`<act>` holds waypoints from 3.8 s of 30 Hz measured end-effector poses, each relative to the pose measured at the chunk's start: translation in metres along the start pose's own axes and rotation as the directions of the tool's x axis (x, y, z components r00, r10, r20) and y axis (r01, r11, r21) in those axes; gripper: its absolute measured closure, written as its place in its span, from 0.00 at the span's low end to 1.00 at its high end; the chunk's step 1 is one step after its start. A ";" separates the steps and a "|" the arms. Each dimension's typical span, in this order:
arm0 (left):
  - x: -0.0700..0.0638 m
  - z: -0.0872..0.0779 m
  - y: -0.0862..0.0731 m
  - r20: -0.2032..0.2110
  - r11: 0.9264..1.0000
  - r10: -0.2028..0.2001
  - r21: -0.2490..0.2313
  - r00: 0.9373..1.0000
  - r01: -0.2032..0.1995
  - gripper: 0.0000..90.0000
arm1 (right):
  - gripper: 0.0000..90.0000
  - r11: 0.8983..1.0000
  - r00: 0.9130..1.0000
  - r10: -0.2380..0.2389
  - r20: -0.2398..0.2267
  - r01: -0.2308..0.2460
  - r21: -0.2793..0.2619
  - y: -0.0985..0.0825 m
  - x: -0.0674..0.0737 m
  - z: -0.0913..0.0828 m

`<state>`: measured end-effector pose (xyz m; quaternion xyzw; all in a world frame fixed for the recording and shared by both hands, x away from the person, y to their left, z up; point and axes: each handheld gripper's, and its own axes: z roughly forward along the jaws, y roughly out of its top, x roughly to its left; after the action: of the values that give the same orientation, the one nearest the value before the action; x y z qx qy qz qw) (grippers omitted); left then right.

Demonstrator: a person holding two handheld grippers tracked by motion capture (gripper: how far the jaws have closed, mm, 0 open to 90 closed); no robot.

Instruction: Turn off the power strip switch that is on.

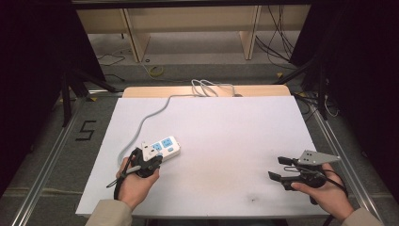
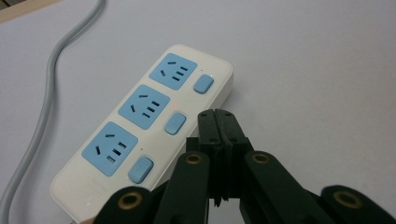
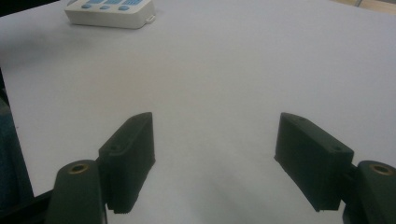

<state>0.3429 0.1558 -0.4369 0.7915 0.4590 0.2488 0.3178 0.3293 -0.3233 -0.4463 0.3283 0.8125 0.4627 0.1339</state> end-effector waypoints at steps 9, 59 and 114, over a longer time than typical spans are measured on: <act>0.004 0.012 0.009 -0.007 1.000 -0.017 0.023 1.000 0.017 1.00 | 0.32 1.000 1.000 -0.001 -0.002 0.001 0.004 0.000 0.000 0.001; 0.024 0.034 0.026 -0.033 0.994 -0.062 0.087 0.998 0.064 1.00 | 0.32 1.000 1.000 -0.001 -0.002 0.001 0.006 0.000 0.000 0.001; 0.029 0.051 0.031 0.008 0.972 -0.070 0.224 0.998 0.066 1.00 | 0.32 1.000 1.000 -0.004 -0.007 0.004 0.009 0.000 0.001 0.001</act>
<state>0.4090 0.1559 -0.4460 0.8079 0.5084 0.1784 0.2386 0.3292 -0.3226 -0.4471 0.3258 0.8156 0.4600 0.1306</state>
